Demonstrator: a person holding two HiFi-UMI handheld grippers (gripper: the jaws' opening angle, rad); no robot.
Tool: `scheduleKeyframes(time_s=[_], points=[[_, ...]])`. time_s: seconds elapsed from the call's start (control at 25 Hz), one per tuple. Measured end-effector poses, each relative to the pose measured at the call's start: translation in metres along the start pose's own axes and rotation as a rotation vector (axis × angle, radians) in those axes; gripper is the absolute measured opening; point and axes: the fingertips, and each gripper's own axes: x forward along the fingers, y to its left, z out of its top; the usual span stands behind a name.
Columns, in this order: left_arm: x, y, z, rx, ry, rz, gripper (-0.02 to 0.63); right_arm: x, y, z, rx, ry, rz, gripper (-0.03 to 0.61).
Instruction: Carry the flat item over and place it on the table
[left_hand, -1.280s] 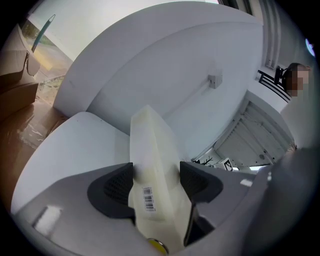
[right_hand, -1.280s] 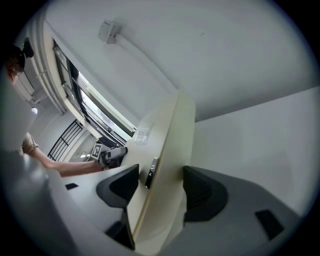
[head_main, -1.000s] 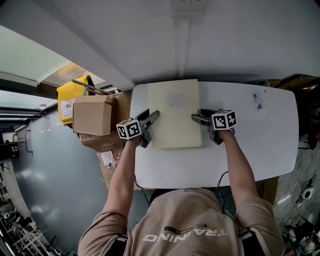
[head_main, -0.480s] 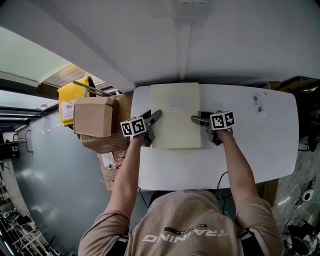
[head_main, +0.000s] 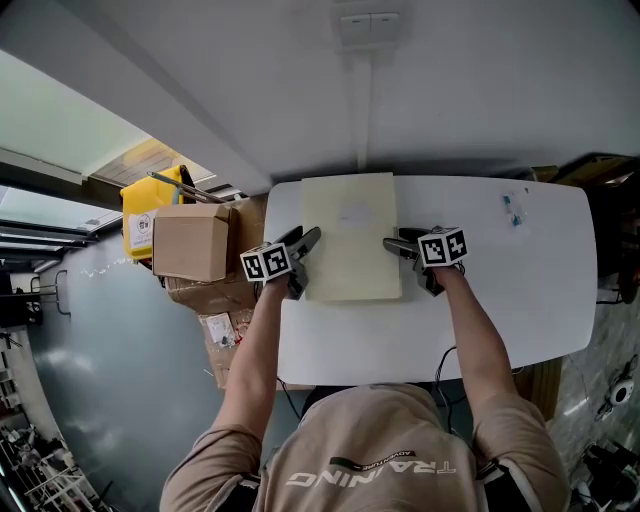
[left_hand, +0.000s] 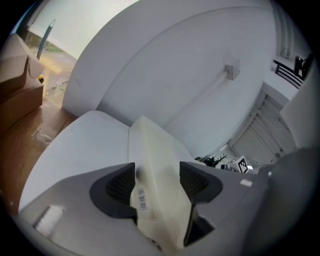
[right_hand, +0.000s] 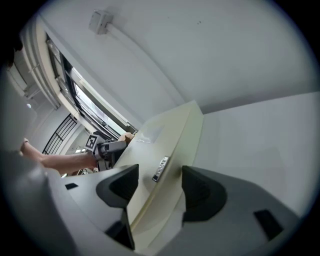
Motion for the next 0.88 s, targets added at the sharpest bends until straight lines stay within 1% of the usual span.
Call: scheduleKeyframes(time_s=[0.08, 0.16, 0.2, 0.28, 0.36, 0.4, 0.44, 0.48, 0.52, 0.64, 0.72, 0.8, 0.88], points=[[-0.006, -0.004, 0.003, 0.056, 0.004, 0.009, 0.282, -0.009, 0.012, 0.003, -0.075, -0.017, -0.012, 0.27], [-0.013, -0.012, 0.008, 0.113, -0.013, 0.021, 0.277, -0.018, 0.021, 0.005, -0.158, -0.031, -0.054, 0.268], [-0.019, -0.016, 0.011, 0.149, -0.032, 0.035, 0.257, -0.024, 0.026, 0.006, -0.206, -0.039, -0.086, 0.268], [-0.031, -0.025, 0.017, 0.233, -0.072, 0.064, 0.192, -0.037, 0.04, 0.009, -0.306, -0.067, -0.151, 0.255], [-0.043, -0.04, 0.02, 0.309, -0.099, 0.063, 0.139, -0.053, 0.058, 0.015, -0.371, -0.134, -0.193, 0.173], [-0.049, -0.049, 0.02, 0.338, -0.111, 0.055, 0.109, -0.063, 0.067, 0.018, -0.385, -0.18, -0.205, 0.107], [-0.055, -0.058, 0.02, 0.361, -0.126, 0.047, 0.073, -0.073, 0.077, 0.022, -0.391, -0.228, -0.212, 0.062], [-0.061, -0.067, 0.021, 0.381, -0.145, 0.041, 0.032, -0.083, 0.087, 0.025, -0.395, -0.274, -0.215, 0.035], [-0.068, -0.076, 0.021, 0.402, -0.165, 0.036, 0.008, -0.093, 0.097, 0.027, -0.401, -0.316, -0.218, 0.024], [-0.092, -0.11, 0.02, 0.492, -0.214, 0.025, 0.006, -0.124, 0.131, 0.032, -0.429, -0.429, -0.228, 0.009], [-0.108, -0.135, 0.022, 0.552, -0.24, 0.034, 0.006, -0.147, 0.155, 0.038, -0.476, -0.501, -0.251, 0.006], [-0.126, -0.16, 0.025, 0.623, -0.267, 0.079, 0.006, -0.166, 0.178, 0.043, -0.514, -0.564, -0.276, 0.006], [-0.149, -0.181, 0.029, 0.685, -0.313, 0.166, 0.006, -0.182, 0.197, 0.043, -0.519, -0.609, -0.282, 0.006]])
